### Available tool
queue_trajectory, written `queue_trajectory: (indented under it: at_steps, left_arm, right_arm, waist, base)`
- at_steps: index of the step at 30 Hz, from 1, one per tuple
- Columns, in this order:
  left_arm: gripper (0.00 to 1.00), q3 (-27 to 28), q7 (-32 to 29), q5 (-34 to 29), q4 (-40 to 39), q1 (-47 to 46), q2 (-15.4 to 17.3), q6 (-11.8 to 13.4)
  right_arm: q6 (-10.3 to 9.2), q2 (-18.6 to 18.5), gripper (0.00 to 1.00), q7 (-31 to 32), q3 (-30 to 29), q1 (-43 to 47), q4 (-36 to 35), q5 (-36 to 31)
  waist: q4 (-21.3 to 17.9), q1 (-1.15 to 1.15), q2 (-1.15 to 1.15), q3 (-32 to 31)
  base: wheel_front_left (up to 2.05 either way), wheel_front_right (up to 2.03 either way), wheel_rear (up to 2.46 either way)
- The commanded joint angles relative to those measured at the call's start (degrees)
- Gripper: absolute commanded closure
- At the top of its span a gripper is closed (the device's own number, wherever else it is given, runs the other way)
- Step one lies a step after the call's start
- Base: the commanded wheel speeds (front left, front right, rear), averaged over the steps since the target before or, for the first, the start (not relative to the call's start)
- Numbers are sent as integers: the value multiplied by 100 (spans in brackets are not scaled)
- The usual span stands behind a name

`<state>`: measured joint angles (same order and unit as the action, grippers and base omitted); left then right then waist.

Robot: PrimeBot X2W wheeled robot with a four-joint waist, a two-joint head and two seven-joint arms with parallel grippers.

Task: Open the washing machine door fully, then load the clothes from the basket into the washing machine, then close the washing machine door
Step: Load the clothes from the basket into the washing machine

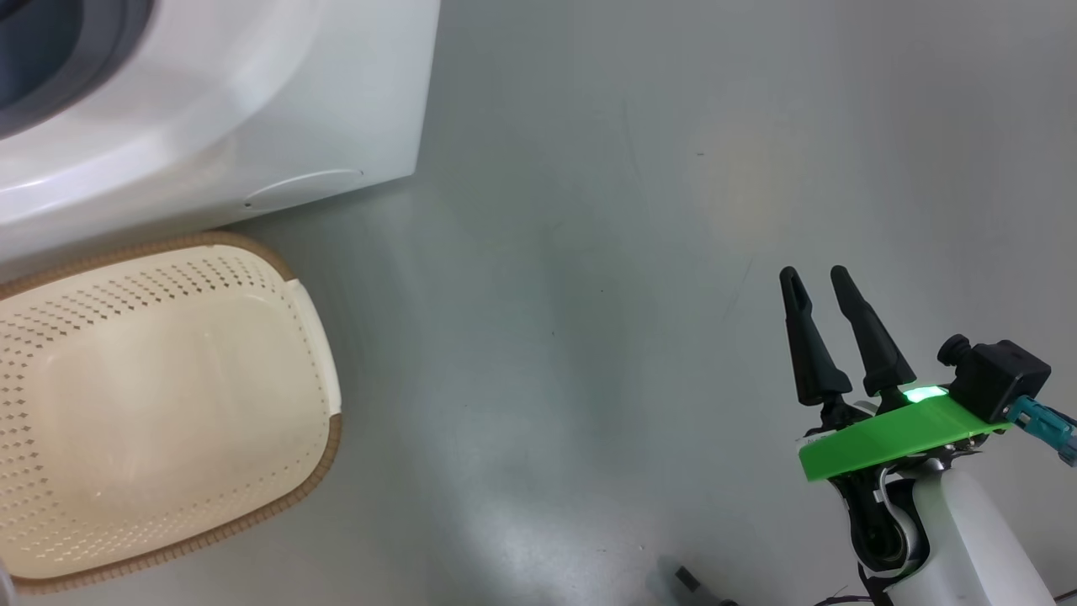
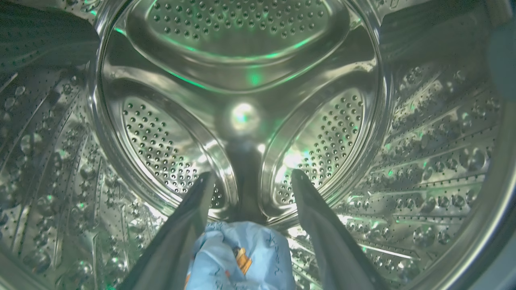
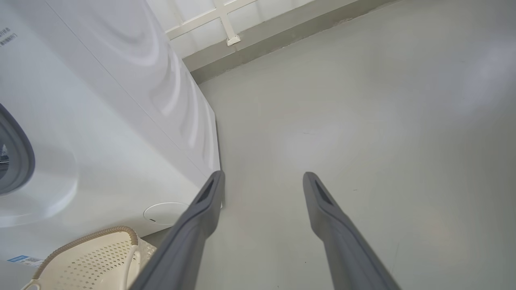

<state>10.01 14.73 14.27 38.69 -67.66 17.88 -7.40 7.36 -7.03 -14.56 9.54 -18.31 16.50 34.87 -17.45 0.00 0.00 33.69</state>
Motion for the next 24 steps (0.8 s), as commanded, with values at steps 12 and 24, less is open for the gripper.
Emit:
queue_trajectory:
  at_steps: [12,24]
  left_arm:
    - [0,253,27,-32,-255,583,77,-9]
    - [0,153,27,-41,-579,1429,-179,-9]
  right_arm:
    - [13,-158,0,-44,94,11,-114,-18]
    - [13,-324,0,-44,61,4,-133,-63]
  waist:
    - [97,0,0,-103]
    - [308,0,0,-285]
  base:
    - [0,0,0]
    - [0,0,0]
